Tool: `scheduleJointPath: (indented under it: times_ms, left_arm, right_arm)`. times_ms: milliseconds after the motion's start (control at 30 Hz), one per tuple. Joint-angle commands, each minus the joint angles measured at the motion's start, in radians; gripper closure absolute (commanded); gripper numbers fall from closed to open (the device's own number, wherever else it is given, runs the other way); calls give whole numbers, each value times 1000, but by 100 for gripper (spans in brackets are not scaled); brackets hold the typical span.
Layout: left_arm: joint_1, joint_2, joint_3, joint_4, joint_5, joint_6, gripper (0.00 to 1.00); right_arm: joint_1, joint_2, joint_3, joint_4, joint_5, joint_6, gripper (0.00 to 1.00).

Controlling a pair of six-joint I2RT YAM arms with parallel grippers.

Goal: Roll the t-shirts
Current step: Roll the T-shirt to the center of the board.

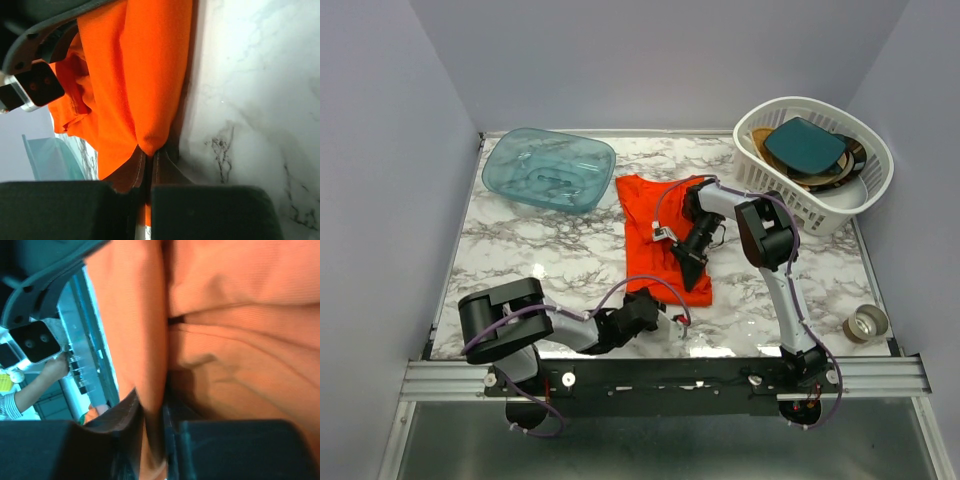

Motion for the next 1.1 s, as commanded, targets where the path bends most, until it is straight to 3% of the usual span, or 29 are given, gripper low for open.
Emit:
scheduleJointPath:
  times_ms: [0, 167, 200, 333, 400, 433, 467, 500, 533, 600, 667, 767, 1067]
  left_arm:
    - [61, -2, 42, -331, 134, -113, 100]
    - [104, -91, 116, -527, 308, -160, 100]
    - [112, -97, 120, -552, 332, -168, 100]
    - [152, -125, 160, -624, 433, -160, 100]
    - [172, -129, 185, -685, 483, -156, 100]
    - [196, -134, 203, -701, 529, -154, 100]
    - [210, -140, 212, -721, 559, -147, 100]
    - [219, -143, 217, -753, 580, -145, 100]
    - [242, -145, 238, -771, 605, -136, 100]
    - [264, -146, 260, -822, 672, -130, 100]
    - [285, -152, 278, -851, 726, -117, 100]
    - [310, -151, 307, -905, 773, -104, 100]
    - [338, -117, 410, -1020, 910, -94, 100]
  right_arm:
    - [-11, 31, -15, -21, 126, -66, 64]
    - [-108, -189, -27, 54, 37, -25, 47]
    - [-146, -232, -36, 80, 31, -17, 38]
    - [-212, -522, -205, 293, 52, 17, 35]
    - [-217, -725, -389, 445, 68, -18, 34]
    - [-214, -801, -456, 486, 62, -49, 30]
    - [-208, -901, -551, 635, 66, -61, 25]
    - [-171, -996, -737, 734, 86, -61, 12]
    - [-139, -1188, -847, 823, 138, -69, 10]
    - [-23, -1350, -1104, 1072, 213, -77, 1]
    - [56, -1538, -1228, 1260, 313, -77, 1]
    - [180, -1616, -1366, 1368, 427, -77, 0]
    - [297, -1486, -1377, 1476, 496, -27, 0]
